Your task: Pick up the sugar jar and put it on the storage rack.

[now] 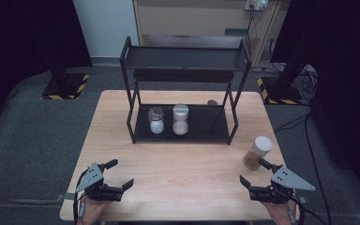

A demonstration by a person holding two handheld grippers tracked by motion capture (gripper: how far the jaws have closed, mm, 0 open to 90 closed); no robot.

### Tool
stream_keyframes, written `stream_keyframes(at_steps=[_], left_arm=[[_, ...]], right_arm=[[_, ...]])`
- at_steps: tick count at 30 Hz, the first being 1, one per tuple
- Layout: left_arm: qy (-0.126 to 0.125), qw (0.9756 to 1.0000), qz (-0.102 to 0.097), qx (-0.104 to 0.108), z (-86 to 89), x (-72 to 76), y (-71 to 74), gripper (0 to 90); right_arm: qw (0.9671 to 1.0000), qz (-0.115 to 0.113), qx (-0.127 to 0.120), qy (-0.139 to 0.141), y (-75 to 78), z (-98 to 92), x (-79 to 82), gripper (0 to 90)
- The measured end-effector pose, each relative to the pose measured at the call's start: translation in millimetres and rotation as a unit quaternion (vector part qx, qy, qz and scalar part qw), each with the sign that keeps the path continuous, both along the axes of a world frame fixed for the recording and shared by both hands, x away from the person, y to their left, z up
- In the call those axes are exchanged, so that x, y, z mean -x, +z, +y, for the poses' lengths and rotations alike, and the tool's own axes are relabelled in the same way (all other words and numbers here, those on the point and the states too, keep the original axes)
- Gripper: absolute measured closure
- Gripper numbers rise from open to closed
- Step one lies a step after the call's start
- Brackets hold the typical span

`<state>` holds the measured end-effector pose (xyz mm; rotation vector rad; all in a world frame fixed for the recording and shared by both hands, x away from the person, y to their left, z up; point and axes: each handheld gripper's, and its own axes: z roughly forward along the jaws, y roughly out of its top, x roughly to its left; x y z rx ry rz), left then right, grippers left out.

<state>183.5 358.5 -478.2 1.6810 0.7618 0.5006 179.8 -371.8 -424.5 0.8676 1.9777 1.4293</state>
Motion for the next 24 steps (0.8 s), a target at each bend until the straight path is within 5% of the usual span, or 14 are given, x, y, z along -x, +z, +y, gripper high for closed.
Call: stream_keyframes(at_steps=[24], left_arm=[[-0.013,0.9999,-0.008,0.002,0.1,-1.0,-0.7,0.0]], right_arm=[[1.0,-0.002,-0.003,-0.006,-11.1,-6.8,-1.4,9.2]])
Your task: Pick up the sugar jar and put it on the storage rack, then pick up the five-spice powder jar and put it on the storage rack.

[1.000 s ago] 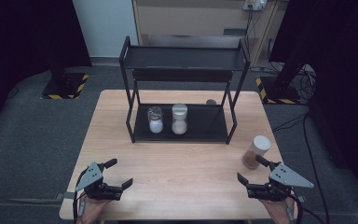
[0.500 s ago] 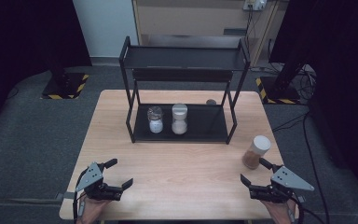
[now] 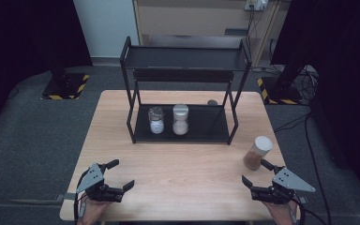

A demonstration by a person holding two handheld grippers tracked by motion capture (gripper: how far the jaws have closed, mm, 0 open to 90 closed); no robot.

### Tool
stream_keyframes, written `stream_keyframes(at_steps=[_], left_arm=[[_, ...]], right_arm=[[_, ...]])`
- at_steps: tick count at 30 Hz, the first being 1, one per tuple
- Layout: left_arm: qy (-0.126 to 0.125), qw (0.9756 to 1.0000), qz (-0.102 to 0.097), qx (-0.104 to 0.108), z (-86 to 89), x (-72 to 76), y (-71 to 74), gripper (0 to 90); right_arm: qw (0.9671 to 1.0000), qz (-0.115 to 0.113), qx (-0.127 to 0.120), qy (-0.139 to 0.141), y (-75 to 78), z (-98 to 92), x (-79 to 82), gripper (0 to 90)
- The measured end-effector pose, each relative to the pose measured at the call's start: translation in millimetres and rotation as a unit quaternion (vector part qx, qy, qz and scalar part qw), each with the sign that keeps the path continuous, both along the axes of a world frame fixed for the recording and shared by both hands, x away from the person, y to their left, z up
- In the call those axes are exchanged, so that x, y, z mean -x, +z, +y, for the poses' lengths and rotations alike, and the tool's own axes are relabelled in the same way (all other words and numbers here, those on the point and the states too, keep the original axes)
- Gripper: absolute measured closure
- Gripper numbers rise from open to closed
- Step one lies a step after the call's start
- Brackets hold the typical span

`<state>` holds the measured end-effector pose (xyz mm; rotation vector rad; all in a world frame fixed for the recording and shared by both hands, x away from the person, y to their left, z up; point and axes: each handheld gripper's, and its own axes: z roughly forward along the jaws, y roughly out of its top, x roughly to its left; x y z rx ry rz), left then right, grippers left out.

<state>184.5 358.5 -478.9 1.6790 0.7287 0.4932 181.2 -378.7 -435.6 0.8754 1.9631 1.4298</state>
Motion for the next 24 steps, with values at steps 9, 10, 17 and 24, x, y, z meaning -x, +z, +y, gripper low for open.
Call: stream_keyframes(at_steps=[9,10,17,24], left_arm=[[-0.001,1.0,0.001,0.0,-1.1,-0.5,0.2,0.0],[-0.001,1.0,0.002,0.0,-1.1,-0.6,0.2,0.0],[-0.002,1.0,0.001,0.0,-1.1,-0.5,0.0,0.0],[-0.002,1.0,0.001,-0.001,-1.3,-1.2,0.1,0.0]], right_arm=[[1.0,0.004,-0.008,-0.001,-1.2,-2.2,-1.3,9.2],[1.0,0.005,-0.008,-0.001,-1.2,-2.1,-1.4,9.2],[0.9999,0.005,-0.009,0.001,-1.4,-2.8,-1.4,9.2],[0.9999,0.005,-0.01,0.001,-1.3,-3.3,-1.3,9.2]])
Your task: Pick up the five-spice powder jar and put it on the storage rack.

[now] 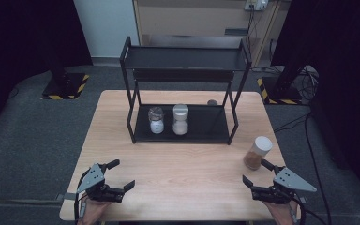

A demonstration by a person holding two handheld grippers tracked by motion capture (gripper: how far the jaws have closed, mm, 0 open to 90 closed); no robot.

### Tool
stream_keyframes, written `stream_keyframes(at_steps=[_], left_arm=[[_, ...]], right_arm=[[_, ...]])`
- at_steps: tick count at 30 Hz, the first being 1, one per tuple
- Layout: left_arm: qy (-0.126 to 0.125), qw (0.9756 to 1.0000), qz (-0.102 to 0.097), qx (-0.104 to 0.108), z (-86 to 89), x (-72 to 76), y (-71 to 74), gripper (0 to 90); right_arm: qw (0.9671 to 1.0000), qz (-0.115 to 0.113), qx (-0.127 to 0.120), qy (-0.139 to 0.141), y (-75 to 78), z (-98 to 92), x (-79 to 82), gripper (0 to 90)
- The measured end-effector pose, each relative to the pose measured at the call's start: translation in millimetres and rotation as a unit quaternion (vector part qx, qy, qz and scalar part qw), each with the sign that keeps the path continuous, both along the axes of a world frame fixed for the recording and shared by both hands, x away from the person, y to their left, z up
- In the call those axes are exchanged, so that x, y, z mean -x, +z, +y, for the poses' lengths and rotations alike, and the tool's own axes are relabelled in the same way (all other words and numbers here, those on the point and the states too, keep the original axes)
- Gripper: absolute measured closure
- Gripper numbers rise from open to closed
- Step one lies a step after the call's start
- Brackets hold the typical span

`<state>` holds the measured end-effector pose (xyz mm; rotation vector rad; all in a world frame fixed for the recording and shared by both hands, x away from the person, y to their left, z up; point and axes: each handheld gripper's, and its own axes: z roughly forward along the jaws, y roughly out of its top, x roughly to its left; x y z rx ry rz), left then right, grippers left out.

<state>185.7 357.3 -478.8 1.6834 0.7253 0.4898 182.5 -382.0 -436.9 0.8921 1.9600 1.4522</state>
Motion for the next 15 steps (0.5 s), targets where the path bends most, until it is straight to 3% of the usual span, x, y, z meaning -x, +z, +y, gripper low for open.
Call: stream_keyframes(at_steps=[15], left_arm=[[0.002,1.0,0.0,0.002,0.3,0.9,0.2,0.0]], right_arm=[[1.0,0.0,-0.004,-0.006,2.0,-0.4,2.3,8.6]])
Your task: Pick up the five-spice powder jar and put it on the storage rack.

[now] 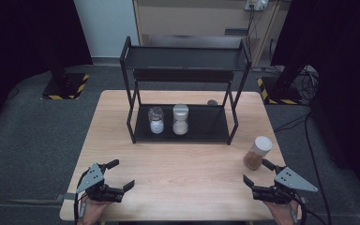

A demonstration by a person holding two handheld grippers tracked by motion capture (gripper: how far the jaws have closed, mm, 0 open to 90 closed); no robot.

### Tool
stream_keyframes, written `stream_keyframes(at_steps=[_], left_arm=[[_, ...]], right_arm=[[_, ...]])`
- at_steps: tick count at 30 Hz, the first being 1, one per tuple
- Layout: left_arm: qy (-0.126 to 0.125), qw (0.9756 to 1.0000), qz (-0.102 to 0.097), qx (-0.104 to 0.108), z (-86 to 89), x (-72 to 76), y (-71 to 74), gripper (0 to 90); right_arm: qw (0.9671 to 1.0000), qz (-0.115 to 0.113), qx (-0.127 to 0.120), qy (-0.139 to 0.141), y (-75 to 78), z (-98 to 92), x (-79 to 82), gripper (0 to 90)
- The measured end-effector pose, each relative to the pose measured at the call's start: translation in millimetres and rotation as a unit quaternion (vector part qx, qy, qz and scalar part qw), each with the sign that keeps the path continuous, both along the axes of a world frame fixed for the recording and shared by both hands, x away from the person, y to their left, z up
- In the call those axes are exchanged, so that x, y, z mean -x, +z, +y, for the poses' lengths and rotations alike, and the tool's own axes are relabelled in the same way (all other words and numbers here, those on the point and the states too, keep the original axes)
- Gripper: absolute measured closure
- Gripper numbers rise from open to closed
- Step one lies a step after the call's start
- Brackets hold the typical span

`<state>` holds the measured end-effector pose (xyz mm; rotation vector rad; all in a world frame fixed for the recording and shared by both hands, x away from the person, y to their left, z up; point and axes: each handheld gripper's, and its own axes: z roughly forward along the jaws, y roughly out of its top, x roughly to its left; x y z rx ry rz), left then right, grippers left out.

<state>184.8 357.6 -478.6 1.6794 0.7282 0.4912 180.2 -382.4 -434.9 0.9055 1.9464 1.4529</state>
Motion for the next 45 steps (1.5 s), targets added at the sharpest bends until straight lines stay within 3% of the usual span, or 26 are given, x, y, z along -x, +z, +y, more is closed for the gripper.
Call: stream_keyframes(at_steps=[11,13,25,32,45], left_arm=[[0.002,1.0,0.0,0.001,0.8,0.5,-0.1,0.0],[0.002,1.0,0.0,0.001,0.7,0.5,0.0,0.0],[0.003,1.0,0.002,0.002,1.0,0.6,-0.2,0.0],[0.005,1.0,0.001,0.002,1.1,1.2,0.0,0.0],[0.004,1.0,0.002,0.002,1.2,0.9,-0.1,0.0]], right_arm=[[0.9999,0.009,0.001,-0.014,10.3,3.9,4.4,6.6],[0.9998,0.011,-0.008,-0.015,11.4,1.7,4.6,6.0],[0.9991,-0.002,0.004,-0.042,26.6,-1.8,10.6,3.7],[0.9984,-0.004,0.01,-0.056,34.6,-3.7,7.9,3.3],[0.997,0.015,0.006,-0.075,42.0,-11.9,-5.9,3.3]])
